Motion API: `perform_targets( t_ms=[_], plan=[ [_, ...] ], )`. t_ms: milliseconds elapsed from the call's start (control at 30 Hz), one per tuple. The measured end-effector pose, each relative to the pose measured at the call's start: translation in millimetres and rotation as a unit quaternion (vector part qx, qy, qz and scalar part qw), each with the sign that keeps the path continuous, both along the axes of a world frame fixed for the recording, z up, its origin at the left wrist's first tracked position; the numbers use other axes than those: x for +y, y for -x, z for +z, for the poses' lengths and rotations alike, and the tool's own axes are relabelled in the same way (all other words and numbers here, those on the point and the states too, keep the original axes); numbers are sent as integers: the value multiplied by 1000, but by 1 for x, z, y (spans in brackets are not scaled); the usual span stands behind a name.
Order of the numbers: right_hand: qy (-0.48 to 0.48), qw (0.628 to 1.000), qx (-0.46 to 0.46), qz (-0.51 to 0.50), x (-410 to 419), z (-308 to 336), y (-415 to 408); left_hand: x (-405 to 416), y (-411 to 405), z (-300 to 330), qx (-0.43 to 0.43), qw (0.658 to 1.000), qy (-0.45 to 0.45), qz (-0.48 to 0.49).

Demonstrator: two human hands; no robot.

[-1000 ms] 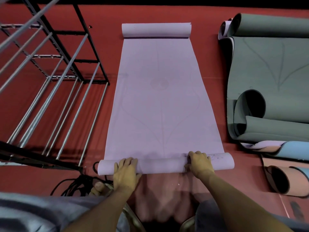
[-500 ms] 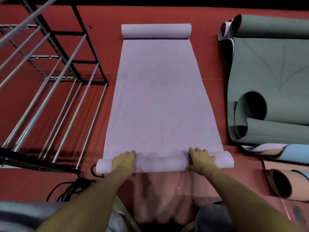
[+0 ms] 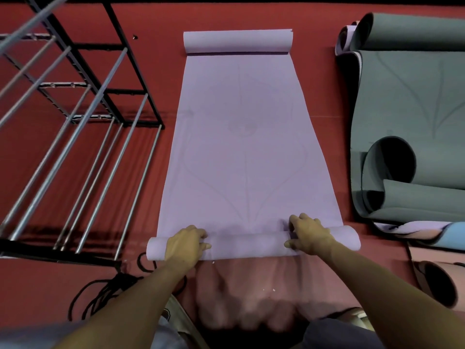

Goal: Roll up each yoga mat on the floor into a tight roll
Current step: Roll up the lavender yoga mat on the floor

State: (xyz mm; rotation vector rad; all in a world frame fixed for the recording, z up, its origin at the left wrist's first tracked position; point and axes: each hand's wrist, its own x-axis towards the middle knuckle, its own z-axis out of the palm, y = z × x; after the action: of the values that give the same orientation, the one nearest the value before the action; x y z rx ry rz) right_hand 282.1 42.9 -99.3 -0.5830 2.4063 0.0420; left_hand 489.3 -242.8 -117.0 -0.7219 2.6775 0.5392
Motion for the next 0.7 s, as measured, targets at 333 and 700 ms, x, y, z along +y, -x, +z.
perform_targets(
  t_ms=[333,700],
  plan=[
    [20,996,69,46,4,-2,-3,7,-1,-4,-53,993,98,-47],
    [33,991,72,107,4,0,15,-14,30,9,-145,977,92,-129]
  ],
)
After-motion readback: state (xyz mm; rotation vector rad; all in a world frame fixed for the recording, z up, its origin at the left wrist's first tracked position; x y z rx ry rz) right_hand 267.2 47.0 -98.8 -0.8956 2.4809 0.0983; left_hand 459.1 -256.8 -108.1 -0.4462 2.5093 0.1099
